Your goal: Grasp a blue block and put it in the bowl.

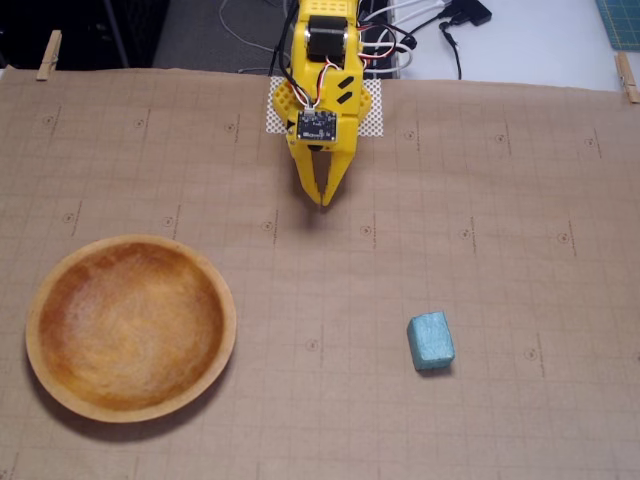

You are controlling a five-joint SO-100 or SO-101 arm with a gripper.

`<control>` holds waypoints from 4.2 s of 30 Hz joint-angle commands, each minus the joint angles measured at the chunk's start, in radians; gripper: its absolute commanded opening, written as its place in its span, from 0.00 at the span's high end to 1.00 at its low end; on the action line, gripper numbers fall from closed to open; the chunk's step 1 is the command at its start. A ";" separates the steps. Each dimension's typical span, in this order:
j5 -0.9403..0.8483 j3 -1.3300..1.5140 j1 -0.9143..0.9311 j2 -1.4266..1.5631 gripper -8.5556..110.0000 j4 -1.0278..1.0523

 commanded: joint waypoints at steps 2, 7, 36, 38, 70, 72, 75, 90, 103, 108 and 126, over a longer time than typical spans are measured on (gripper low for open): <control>-0.009 -0.150 -0.014 -0.003 0.93 -0.002; 0.002 -0.298 -0.074 -0.003 0.93 -0.002; 0.005 -0.678 -0.092 -0.021 0.93 -0.227; 0.005 -0.673 -0.104 -0.032 0.93 -0.298; 0.084 -0.684 -0.411 -0.896 0.70 -0.930; 0.084 -0.683 -0.411 -0.911 0.66 -0.945; 0.084 -0.692 -0.407 -0.968 0.61 -0.962; 0.089 -0.692 -0.446 -1.192 0.56 -1.164; 0.193 -0.787 -0.503 -1.466 0.56 -1.218; 0.195 -0.861 -0.497 -1.608 0.56 -1.226; 0.258 -1.025 -0.494 -1.867 0.56 -1.223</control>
